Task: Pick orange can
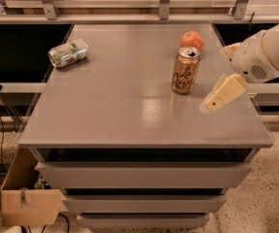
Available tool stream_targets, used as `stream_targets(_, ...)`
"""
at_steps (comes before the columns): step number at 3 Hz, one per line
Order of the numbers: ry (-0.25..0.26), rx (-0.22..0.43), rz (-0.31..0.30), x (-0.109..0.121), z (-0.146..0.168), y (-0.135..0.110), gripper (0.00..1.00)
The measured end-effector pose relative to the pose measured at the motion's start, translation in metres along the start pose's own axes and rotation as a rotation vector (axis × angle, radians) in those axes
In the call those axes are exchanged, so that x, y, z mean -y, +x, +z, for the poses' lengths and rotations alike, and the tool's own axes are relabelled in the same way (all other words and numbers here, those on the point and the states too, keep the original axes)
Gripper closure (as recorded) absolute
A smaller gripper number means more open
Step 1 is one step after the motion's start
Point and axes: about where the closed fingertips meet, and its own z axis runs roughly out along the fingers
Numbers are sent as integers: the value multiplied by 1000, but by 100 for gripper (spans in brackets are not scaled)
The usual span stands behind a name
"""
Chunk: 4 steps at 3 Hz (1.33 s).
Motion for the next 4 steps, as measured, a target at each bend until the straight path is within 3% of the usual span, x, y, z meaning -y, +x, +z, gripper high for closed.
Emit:
stream_targets(2,31,183,37,11,46,-23,0)
stream_targets(4,32,324,122,28,84,-21,0)
